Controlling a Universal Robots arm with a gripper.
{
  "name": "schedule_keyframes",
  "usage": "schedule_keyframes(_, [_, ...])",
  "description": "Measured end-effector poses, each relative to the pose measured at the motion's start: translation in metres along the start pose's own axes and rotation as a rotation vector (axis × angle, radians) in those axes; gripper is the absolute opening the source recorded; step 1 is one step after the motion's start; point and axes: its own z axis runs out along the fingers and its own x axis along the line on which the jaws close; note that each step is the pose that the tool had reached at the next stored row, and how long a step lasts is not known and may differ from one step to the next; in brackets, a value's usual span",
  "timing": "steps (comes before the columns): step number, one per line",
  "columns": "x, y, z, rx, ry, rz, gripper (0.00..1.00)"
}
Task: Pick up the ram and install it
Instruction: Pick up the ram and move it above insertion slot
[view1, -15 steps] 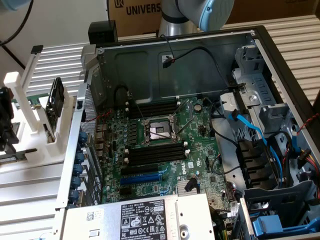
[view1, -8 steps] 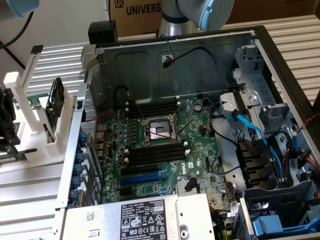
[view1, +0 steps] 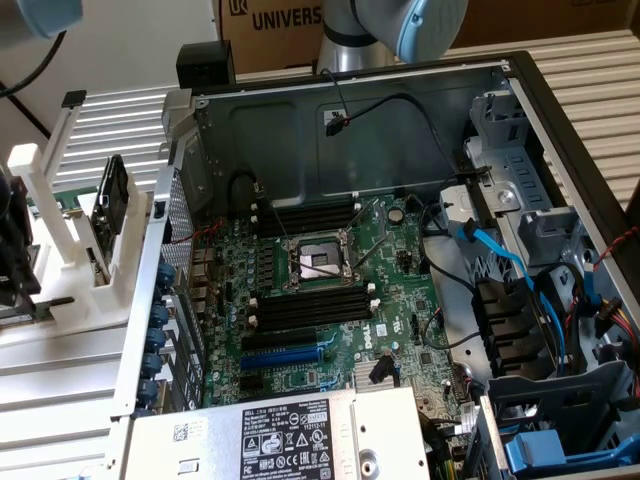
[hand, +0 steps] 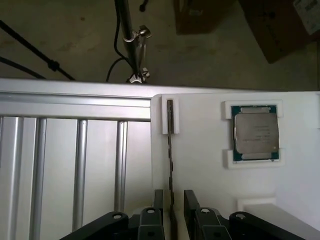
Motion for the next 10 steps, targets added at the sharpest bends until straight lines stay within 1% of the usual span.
schedule_keyframes(1, [-0.0006,0.0001,0.0003,0.0,0.004,0.0,0.31])
schedule_keyframes(2, [-0.0011,-0.0001,0.0032,0.0026,0.007,-0.006,0.31])
schedule_keyframes(6, [-0.0012,0.0,0.0068,0.0091,0.0074,-0.011,0.31])
schedule_keyframes(10, [-0.0014,0.001,0.0095,0.0207,0.0078,-0.014,0.31])
